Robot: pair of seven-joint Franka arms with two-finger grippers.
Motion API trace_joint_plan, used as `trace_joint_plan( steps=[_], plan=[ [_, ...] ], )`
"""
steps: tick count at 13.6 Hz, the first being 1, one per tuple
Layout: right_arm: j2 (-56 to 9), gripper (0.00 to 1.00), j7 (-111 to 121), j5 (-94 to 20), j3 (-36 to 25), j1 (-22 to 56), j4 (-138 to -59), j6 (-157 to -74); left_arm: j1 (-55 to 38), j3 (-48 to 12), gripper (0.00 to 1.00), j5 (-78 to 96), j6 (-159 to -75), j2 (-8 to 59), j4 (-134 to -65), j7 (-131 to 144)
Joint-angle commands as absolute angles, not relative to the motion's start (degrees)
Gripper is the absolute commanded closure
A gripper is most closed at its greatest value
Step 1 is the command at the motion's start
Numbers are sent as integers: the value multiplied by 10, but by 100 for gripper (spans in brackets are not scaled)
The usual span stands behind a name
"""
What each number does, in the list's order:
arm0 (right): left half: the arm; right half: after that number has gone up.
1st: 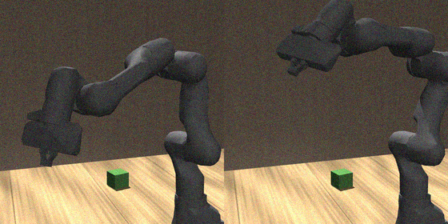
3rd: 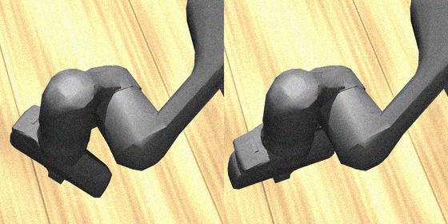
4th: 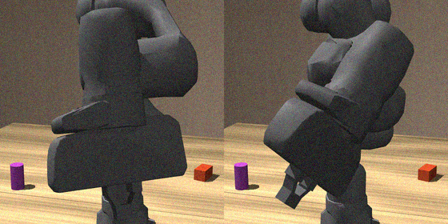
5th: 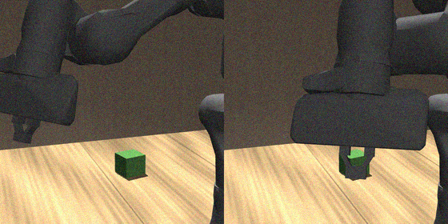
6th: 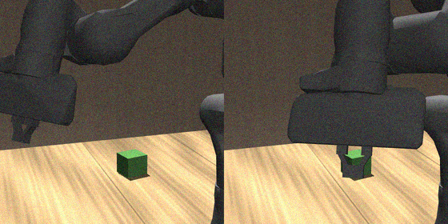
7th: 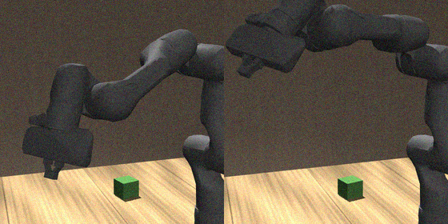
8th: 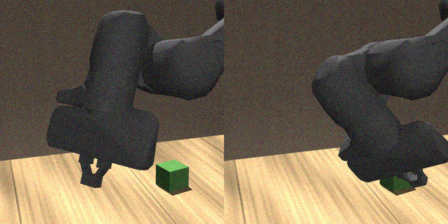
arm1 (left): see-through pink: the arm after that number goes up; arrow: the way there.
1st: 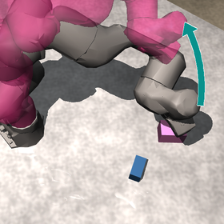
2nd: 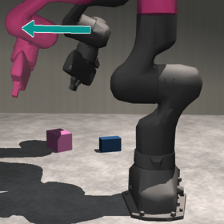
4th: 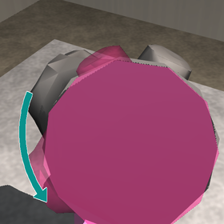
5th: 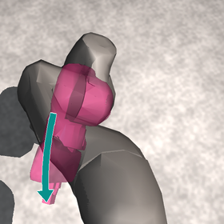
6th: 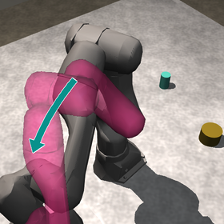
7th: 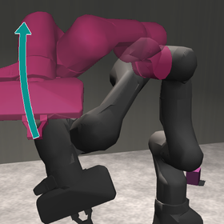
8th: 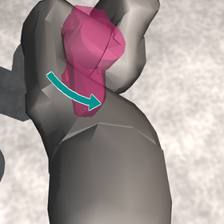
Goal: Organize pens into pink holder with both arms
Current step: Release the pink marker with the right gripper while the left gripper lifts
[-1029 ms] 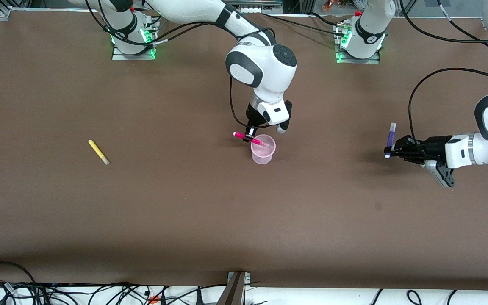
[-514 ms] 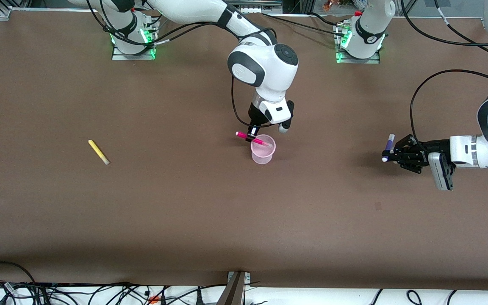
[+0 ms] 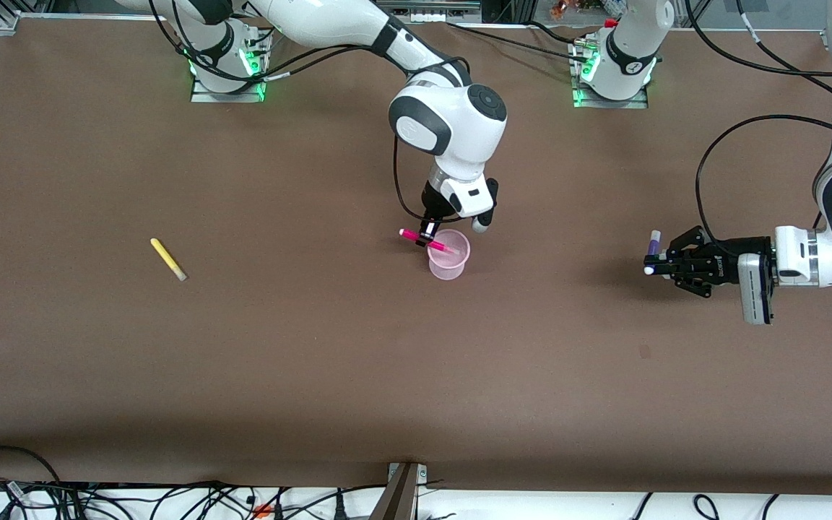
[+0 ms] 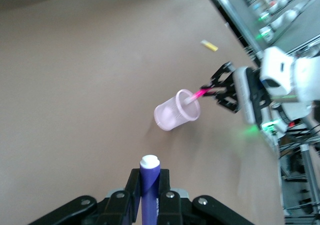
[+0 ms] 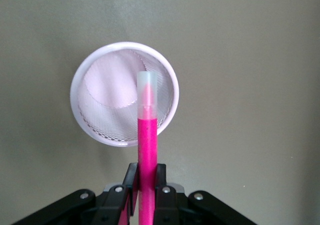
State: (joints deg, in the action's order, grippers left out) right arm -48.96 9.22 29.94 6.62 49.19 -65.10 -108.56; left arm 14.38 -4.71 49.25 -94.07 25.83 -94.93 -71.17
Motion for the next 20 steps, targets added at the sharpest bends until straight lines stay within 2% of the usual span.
trace_joint_plan(
  steps=[1, 2, 3, 4, 6, 7, 8, 9, 12, 15, 18, 20],
  plan=[
    [-500, 85, 83, 311, 59, 503, -630, -1081, 150, -49, 100, 519, -910, 271, -933, -730],
    [-500, 59, 82, 311, 59, 503, -630, -1080, 150, -49, 100, 531, -906, 270, -933, -731],
    [-499, 45, 77, 311, 59, 503, -630, -1080, 150, -49, 100, 543, -894, 270, -933, -734],
    [-498, 44, 77, 311, 59, 503, -630, -1079, 150, -49, 100, 566, -879, 270, -934, -744],
    [-496, 33, 79, 310, 56, 503, -629, -1073, 151, -48, 100, 593, -859, 273, -935, -758],
    [-493, 23, 79, 309, 55, 503, -629, -1068, 152, -48, 100, 598, -856, 272, -935, -758],
    [-493, 7, 81, 309, 55, 503, -629, -1059, 152, -49, 100, 605, -848, 272, -935, -757],
    [-486, 2, 84, 307, 54, 500, -629, -1044, 152, -48, 100, 615, -839, 270, -933, -752],
    [-410, 0, 100, 270, 54, 463, -631, -992, 145, -61, 100, 617, -837, 265, -933, -766],
    [-305, 0, 100, 178, 47, 376, -634, -856, 144, -117, 100, 628, -860, 265, -935, -844],
    [-235, 0, 99, 130, 34, 275, -634, -753, 142, -168, 100, 628, -934, 270, -947, -944],
    [-216, 0, 99, 129, -11, 251, -634, -711, 135, -205, 100, 635, -1006, 281, -964, -1010]
  ],
)
